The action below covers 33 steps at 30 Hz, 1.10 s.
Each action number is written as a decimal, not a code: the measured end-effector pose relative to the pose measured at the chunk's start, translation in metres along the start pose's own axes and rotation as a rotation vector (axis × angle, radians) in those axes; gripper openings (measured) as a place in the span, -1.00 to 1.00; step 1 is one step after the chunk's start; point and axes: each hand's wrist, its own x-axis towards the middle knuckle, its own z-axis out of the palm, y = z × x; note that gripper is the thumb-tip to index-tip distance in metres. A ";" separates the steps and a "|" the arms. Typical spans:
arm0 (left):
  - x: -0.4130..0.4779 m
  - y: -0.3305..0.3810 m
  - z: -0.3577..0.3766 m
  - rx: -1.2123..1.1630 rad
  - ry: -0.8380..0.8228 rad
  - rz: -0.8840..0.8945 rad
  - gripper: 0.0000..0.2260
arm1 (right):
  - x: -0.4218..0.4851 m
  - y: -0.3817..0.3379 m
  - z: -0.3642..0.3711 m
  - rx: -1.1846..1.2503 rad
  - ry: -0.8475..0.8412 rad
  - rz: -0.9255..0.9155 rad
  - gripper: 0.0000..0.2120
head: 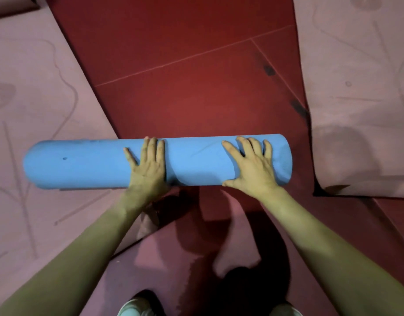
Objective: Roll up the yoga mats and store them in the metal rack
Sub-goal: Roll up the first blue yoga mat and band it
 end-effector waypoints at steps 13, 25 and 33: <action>-0.007 0.035 0.009 -0.033 0.201 0.211 -0.02 | -0.024 -0.013 0.003 0.111 0.124 -0.046 -0.12; -0.013 0.094 0.007 0.017 0.074 0.206 0.02 | -0.088 0.047 -0.018 0.314 -0.014 0.022 -0.29; -0.003 0.154 0.012 0.007 0.149 0.303 -0.03 | -0.177 0.080 -0.001 0.573 -0.120 0.229 -0.64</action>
